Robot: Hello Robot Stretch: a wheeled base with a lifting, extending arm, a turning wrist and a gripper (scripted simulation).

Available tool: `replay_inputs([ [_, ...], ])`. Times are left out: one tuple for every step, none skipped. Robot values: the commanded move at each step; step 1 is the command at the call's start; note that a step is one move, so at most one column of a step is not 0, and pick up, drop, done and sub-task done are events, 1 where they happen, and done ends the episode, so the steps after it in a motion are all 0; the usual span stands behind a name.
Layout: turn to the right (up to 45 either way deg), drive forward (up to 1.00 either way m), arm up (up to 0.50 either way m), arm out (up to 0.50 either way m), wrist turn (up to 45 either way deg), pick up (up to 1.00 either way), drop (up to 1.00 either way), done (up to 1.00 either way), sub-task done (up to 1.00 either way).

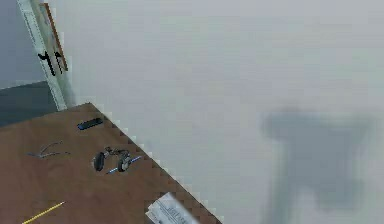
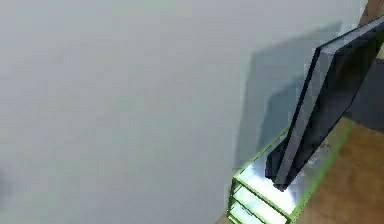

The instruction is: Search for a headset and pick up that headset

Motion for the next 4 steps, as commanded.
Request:
replay_inputs([
  [-45.0,0.0,0.0,0.0,0.0,0.0,0.0,0.0,0.0],
  [-45.0,0.0,0.0,0.0,0.0,0.0,0.0,0.0,0.0],
  [-24.0,0.0,0.0,0.0,0.0,0.0,0.0,0.0,0.0],
  [0.0,0.0,0.5,0.0,0.0,0.0,0.0,0.0,0.0],
])
